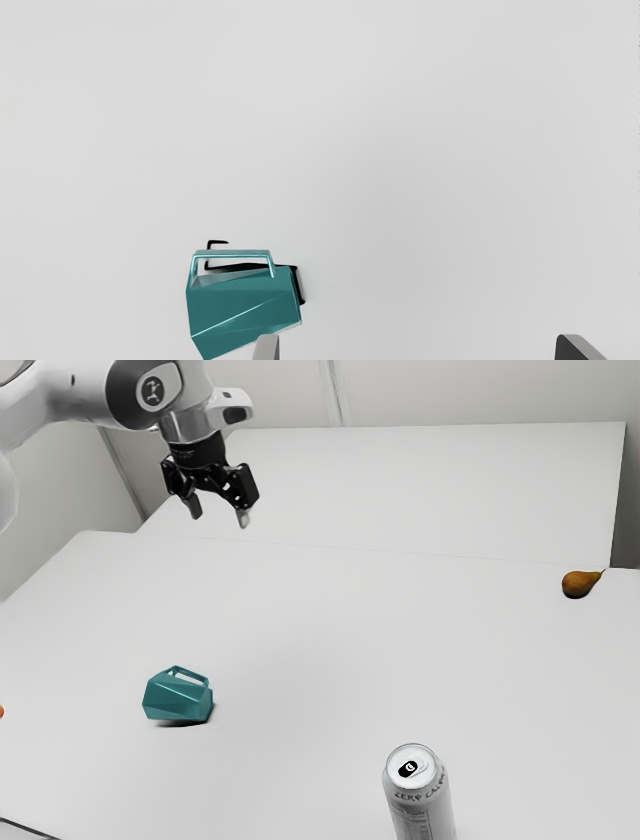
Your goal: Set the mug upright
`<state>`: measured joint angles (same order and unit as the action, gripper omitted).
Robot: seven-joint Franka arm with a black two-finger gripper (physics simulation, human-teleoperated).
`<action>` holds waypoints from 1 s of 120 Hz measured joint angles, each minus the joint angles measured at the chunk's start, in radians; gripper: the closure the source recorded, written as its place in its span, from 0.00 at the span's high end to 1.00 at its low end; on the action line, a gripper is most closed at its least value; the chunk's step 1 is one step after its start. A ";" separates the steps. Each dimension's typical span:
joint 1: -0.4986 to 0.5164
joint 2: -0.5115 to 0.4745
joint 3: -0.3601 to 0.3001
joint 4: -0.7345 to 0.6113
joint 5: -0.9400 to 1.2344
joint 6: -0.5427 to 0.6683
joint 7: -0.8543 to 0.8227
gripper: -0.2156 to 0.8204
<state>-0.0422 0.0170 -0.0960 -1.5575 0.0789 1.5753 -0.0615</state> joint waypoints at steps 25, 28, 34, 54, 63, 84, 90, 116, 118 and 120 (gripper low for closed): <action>0.002 -0.001 0.001 -0.001 -0.001 0.000 -0.005 0.79; 0.004 -0.001 0.001 -0.002 -0.002 0.000 -0.006 0.79; 0.010 -0.001 0.001 -0.011 -0.012 -0.001 -0.006 0.79; 0.045 -0.011 0.000 -0.058 -0.067 0.008 -0.006 0.79; 0.067 -0.026 -0.002 -0.089 -0.100 0.009 -0.008 0.79; 0.130 -0.071 -0.003 -0.211 -0.186 0.008 -0.002 0.79; 0.163 -0.088 -0.002 -0.247 -0.213 0.010 0.014 0.79; 0.323 -0.141 -0.002 -0.443 -0.322 0.081 0.156 0.79; 0.336 -0.141 -0.002 -0.454 -0.328 0.086 0.169 0.79; 0.346 -0.142 -0.002 -0.462 -0.334 0.092 0.182 0.79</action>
<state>0.3041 -0.1245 -0.0978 -2.0199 -0.2551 1.6674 0.1204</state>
